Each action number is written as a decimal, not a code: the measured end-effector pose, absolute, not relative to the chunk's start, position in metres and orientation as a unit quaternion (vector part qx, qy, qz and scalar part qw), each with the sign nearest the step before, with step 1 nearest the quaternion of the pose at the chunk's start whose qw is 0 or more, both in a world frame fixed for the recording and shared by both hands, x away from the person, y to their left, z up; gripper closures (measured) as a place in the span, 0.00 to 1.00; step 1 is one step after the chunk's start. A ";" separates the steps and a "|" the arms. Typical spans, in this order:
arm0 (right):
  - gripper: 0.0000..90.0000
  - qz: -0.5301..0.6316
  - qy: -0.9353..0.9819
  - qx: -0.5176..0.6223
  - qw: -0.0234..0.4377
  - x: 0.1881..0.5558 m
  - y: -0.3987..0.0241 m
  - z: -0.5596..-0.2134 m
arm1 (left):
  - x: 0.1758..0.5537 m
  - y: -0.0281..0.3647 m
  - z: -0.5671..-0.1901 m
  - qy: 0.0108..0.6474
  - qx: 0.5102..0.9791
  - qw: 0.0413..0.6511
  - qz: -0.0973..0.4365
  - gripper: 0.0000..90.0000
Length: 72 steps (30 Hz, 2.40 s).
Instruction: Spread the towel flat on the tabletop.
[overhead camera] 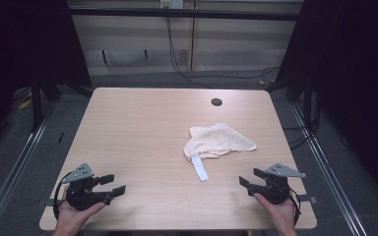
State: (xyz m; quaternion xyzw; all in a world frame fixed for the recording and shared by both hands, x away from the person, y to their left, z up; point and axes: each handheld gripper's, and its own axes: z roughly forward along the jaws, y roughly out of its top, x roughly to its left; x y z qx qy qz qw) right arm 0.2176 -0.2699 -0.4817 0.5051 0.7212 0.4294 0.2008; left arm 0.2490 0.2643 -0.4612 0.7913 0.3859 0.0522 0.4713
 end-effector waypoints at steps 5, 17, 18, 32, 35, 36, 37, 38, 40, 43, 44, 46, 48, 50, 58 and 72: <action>0.46 0.425 0.736 0.494 0.182 0.219 -0.269 -0.483 | 0.252 0.263 -0.464 0.379 0.803 0.458 0.047 0.36; 0.49 0.443 0.756 0.465 0.124 0.223 -0.264 -0.467 | 0.247 0.265 -0.460 0.355 0.800 0.483 0.042 0.29; 0.49 0.443 0.756 0.465 0.124 0.223 -0.264 -0.467 | 0.246 0.264 -0.459 0.352 0.800 0.484 0.044 0.29; 0.37 0.431 0.784 0.434 0.111 0.258 -0.240 -0.447 | 0.250 0.261 -0.463 0.345 0.799 0.492 0.019 0.26; 0.35 0.426 0.786 0.436 0.106 0.266 -0.237 -0.445 | 0.249 0.262 -0.463 0.351 0.800 0.486 0.028 0.24; 0.38 0.421 0.790 0.431 0.114 0.274 -0.235 -0.444 | 0.249 0.263 -0.463 0.350 0.802 0.483 0.028 0.24; 0.38 0.421 0.790 0.431 0.114 0.278 -0.233 -0.443 | 0.249 0.262 -0.463 0.350 0.802 0.483 0.030 0.25; 0.38 0.423 0.789 0.431 0.113 0.283 -0.232 -0.443 | 0.249 0.261 -0.463 0.347 0.805 0.481 0.031 0.25; 0.37 0.420 0.790 0.432 0.116 0.293 -0.231 -0.442 | 0.249 0.259 -0.463 0.345 0.808 0.477 0.034 0.25; 0.36 0.419 0.790 0.434 0.115 0.303 -0.229 -0.441 | 0.249 0.258 -0.463 0.345 0.808 0.476 0.037 0.26; 0.33 0.410 0.791 0.435 0.130 0.314 -0.226 -0.440 | 0.250 0.257 -0.464 0.345 0.810 0.473 0.035 0.26; 0.30 0.416 0.786 0.438 0.132 0.324 -0.225 -0.439 | 0.250 0.257 -0.464 0.345 0.810 0.472 0.036 0.26; 0.28 0.411 0.787 0.440 0.132 0.334 -0.224 -0.439 | 0.250 0.257 -0.464 0.345 0.811 0.471 0.032 0.26; 0.26 0.410 0.790 0.438 0.126 0.342 -0.224 -0.438 | 0.249 0.257 -0.464 0.345 0.812 0.469 0.031 0.25; 0.41 0.396 0.799 0.436 0.119 0.366 -0.227 -0.441 | 0.249 0.257 -0.463 0.342 0.813 0.469 0.035 0.25; 0.39 0.359 0.813 0.447 0.106 0.391 -0.221 -0.482 | 0.247 0.255 -0.462 0.337 0.817 0.468 0.036 0.26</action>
